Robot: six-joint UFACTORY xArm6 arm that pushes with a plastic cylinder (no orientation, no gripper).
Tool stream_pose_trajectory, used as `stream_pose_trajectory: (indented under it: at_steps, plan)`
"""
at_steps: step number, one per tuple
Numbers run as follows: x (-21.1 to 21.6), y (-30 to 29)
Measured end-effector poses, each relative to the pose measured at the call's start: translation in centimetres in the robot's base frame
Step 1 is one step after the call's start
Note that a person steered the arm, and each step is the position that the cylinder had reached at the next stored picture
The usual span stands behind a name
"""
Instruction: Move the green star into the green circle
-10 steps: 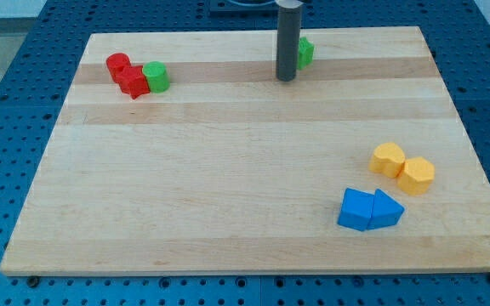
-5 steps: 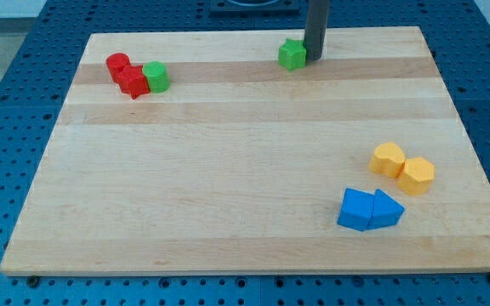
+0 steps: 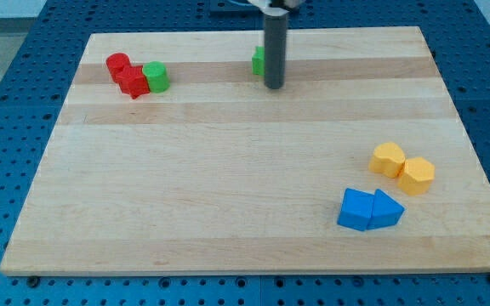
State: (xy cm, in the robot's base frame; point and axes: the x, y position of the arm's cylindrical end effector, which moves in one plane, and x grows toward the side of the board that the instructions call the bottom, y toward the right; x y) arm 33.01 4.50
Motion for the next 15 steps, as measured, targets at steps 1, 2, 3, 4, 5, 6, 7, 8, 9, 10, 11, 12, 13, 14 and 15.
stream_pose_trajectory:
  at_steps: [1, 2, 3, 4, 5, 6, 7, 8, 9, 10, 11, 12, 13, 14, 15]
  plan:
    - [-0.3, 3.7]
    - [-5.5, 3.9]
    - [-7.7, -0.3]
    - [-7.2, -1.7]
    - [-6.1, -3.0]
    - [-3.9, -5.5]
    - [-5.0, -5.3]
    - [-8.3, -3.0]
    - [-2.5, 0.2]
    - [-2.5, 0.2]
    - [-2.8, 0.2]
    - [-1.6, -0.7]
    - [-1.0, -0.8]
    - [0.6, -1.7]
    - [0.9, -2.0]
